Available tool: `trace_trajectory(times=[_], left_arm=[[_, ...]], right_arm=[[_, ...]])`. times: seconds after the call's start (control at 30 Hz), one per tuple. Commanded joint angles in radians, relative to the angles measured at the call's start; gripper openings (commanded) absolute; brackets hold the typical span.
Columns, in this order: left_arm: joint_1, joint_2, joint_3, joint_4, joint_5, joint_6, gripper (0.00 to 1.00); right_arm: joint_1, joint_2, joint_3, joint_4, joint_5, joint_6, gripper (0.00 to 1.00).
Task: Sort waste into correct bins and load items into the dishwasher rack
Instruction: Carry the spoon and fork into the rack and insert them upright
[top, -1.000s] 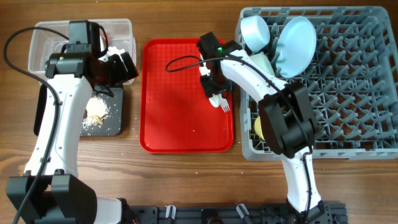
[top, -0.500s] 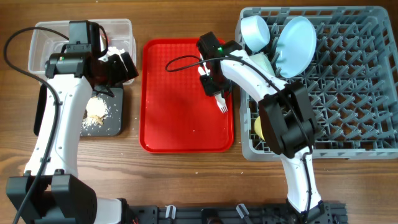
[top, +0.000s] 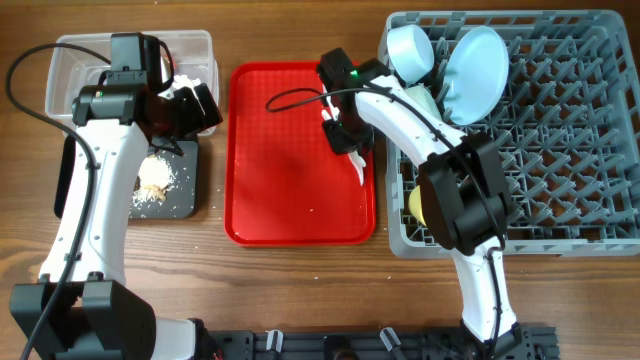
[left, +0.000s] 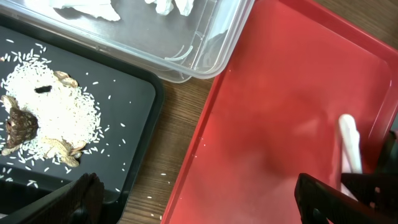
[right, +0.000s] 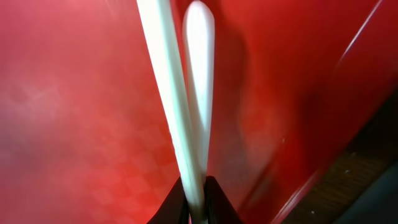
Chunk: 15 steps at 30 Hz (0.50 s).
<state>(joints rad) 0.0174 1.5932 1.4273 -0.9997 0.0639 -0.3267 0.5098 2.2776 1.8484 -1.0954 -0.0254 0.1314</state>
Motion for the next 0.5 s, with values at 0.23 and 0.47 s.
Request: trace_trajectory(times=[0.23,0.47], left_arm=[[0.003,-0.002,0.006,-0.001,-0.013,0.005,1.00],[0.003,-0.002,0.006,-0.001,-0.013,0.005,1.00]], right_arm=[[-0.044,-0.258,0.072,-0.025,-0.005,0.010,0.04],[-0.174,-0.473,0.072,-0.129,0.012,-0.030,0.04]])
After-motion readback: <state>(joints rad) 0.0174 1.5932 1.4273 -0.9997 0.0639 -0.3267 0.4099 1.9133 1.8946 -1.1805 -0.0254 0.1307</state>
